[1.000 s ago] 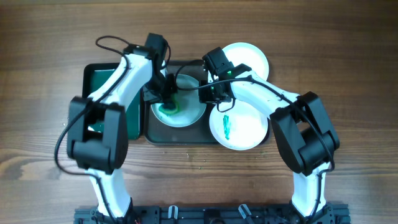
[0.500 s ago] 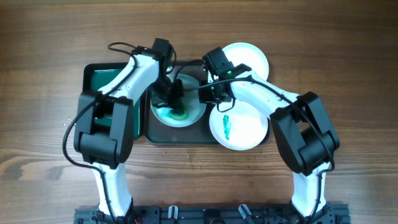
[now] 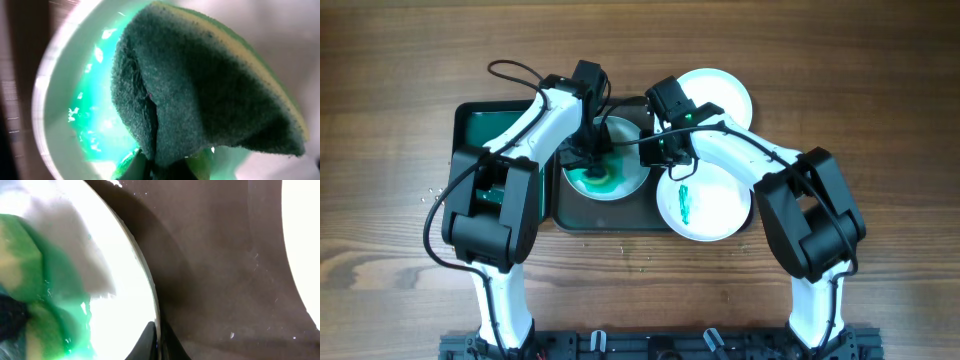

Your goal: Clean dirty plates on tray and stack at the side

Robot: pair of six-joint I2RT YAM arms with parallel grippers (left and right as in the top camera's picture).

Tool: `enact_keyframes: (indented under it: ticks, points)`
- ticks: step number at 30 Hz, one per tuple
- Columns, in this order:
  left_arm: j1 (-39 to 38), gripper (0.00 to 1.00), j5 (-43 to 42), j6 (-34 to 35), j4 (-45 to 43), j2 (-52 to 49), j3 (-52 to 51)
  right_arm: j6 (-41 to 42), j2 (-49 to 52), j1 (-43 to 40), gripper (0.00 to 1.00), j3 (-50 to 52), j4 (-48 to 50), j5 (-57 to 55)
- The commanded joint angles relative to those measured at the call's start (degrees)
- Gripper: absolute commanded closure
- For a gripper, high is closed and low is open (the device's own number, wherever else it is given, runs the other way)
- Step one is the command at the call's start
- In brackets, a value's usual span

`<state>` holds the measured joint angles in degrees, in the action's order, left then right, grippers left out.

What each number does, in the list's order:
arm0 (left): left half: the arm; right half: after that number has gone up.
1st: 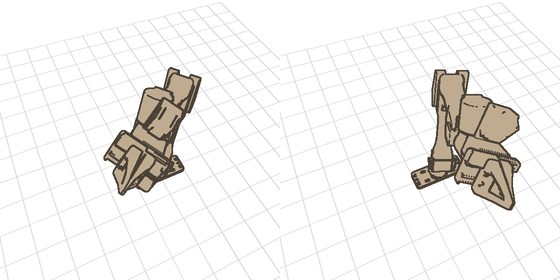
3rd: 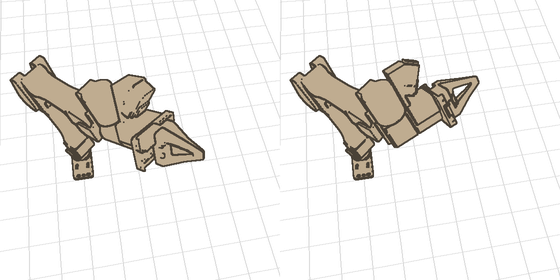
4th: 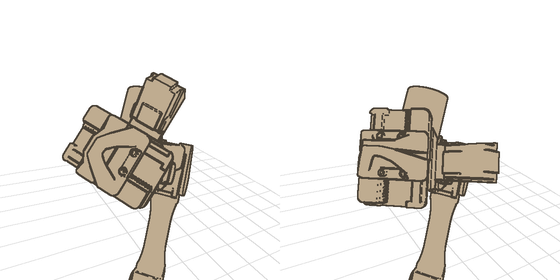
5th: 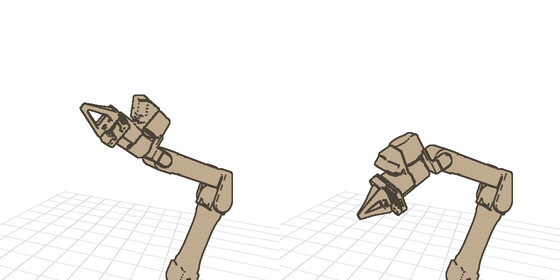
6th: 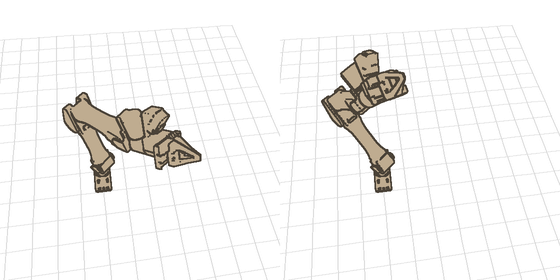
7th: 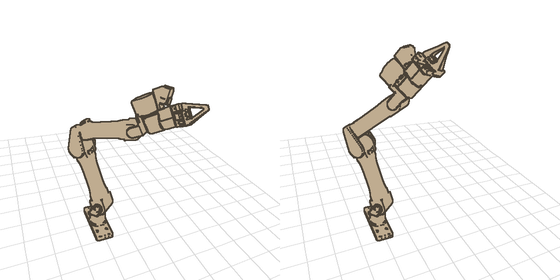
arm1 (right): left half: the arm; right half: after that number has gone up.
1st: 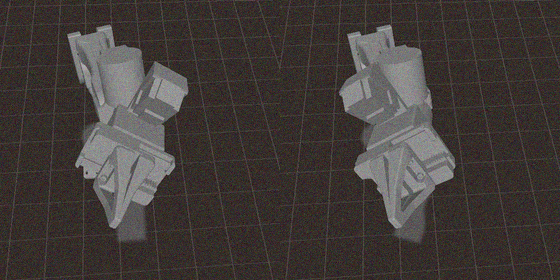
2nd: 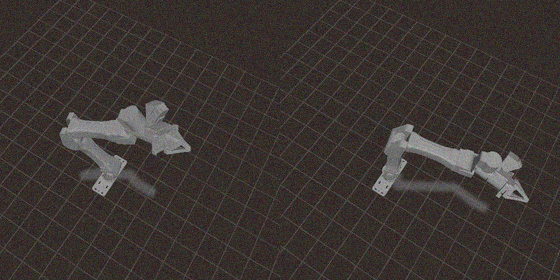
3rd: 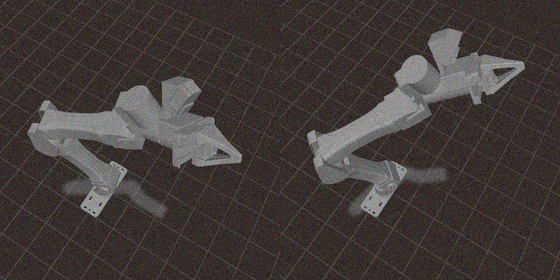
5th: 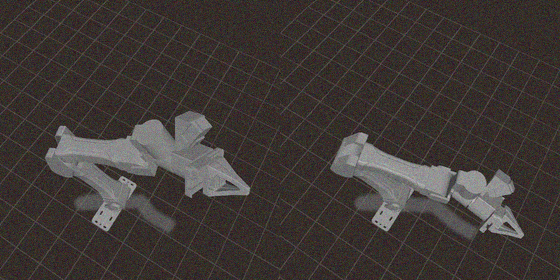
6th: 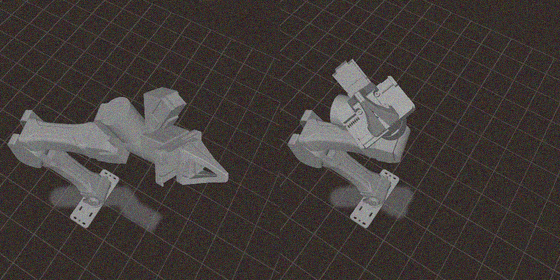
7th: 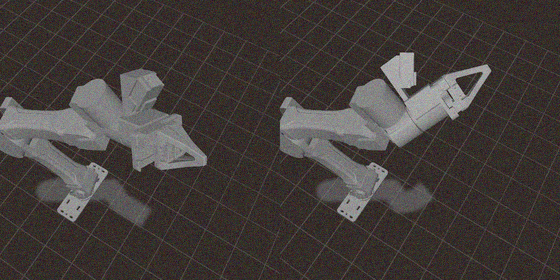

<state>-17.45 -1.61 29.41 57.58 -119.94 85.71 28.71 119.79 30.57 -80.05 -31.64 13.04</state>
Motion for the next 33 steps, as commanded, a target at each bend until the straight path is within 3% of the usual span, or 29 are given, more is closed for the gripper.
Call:
enact_keyframes:
  ticks: [1,5,11,15,18,22,28,33]
  points:
    - [0.52,0.96,10.45,3.74,1.62,-0.96,-0.35,-0.26,1.73,-0.37,0.96,-0.09,-1.07,-0.66]
    - [-0.33,0.96,-2.71,-5.57,2.32,-0.96,-0.35,-3.15,1.73,-1.27,0.96,-0.09,-2.99,6.49]
    - [-0.24,0.96,-9.27,-9.55,0.37,-0.96,-0.35,-9.09,1.73,-5.44,0.96,-0.09,-2.19,18.14]
    - [-0.74,0.96,-24.22,-17.73,-3.02,-0.96,-0.35,-11.52,1.75,-6.01,0.96,-0.09,-1.77,19.61]
    - [-1.4,0.96,-27.3,-19.26,-5.27,-0.96,-0.35,-12.17,1.75,-5.77,0.96,-0.09,-1.79,19.17]
    - [-1.49,0.96,-21.51,-16.98,-8.35,-0.96,-0.35,-12.11,1.75,-5.51,0.96,-0.09,-1.73,18.84]
    - [-0.72,0.96,8.61,-2.99,-4.13,-0.94,0.7,-12.02,1.75,-5.25,0.96,-0.09,-1.7,18.25]
    - [-0.42,0.96,10.69,-1.88,2.43,-0.94,1.38,-11.96,1.75,-5.25,0.96,-0.07,-1.73,17.62]
